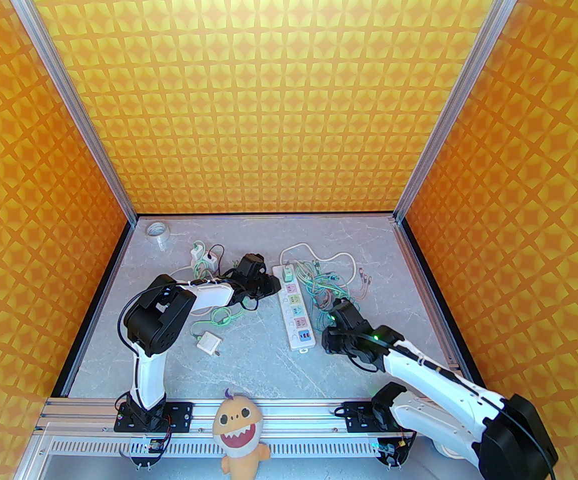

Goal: Pull the plug off the socket

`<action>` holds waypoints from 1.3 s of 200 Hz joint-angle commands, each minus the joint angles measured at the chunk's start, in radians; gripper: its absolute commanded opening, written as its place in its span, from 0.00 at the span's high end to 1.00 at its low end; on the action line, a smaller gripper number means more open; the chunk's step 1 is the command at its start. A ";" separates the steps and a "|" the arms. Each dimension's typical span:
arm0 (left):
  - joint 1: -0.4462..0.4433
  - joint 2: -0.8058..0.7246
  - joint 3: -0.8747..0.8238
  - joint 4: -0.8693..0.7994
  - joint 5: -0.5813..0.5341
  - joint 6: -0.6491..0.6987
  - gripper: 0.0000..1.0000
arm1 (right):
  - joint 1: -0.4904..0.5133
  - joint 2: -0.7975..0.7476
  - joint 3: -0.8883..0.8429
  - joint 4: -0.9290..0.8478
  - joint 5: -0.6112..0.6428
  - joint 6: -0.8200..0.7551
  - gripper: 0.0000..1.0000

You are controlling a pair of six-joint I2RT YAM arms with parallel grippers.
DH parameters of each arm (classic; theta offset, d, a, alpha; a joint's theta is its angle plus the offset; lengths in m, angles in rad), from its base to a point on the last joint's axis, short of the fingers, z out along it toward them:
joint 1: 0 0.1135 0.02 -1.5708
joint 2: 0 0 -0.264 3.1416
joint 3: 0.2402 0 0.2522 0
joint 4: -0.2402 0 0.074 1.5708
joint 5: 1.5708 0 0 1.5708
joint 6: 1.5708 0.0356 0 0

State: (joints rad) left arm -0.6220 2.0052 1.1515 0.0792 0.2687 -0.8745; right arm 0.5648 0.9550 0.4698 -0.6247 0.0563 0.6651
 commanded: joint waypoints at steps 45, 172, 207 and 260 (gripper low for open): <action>0.019 -0.003 -0.019 -0.143 -0.074 0.029 0.68 | -0.013 -0.082 -0.058 -0.063 0.053 0.091 0.68; 0.017 -0.035 -0.027 -0.143 -0.074 0.037 0.57 | -0.013 -0.117 -0.059 -0.080 0.040 0.103 0.36; 0.018 -0.080 -0.027 -0.150 -0.072 0.046 0.47 | -0.013 -0.141 0.007 -0.159 0.091 0.095 0.26; 0.017 -0.168 -0.036 -0.145 -0.073 0.083 0.38 | -0.013 -0.131 0.192 -0.237 0.170 0.023 0.20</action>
State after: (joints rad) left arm -0.6086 1.9022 1.1271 -0.0555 0.2153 -0.8291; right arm 0.5583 0.8169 0.5774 -0.8204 0.1673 0.7399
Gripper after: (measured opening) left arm 0.607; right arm 0.799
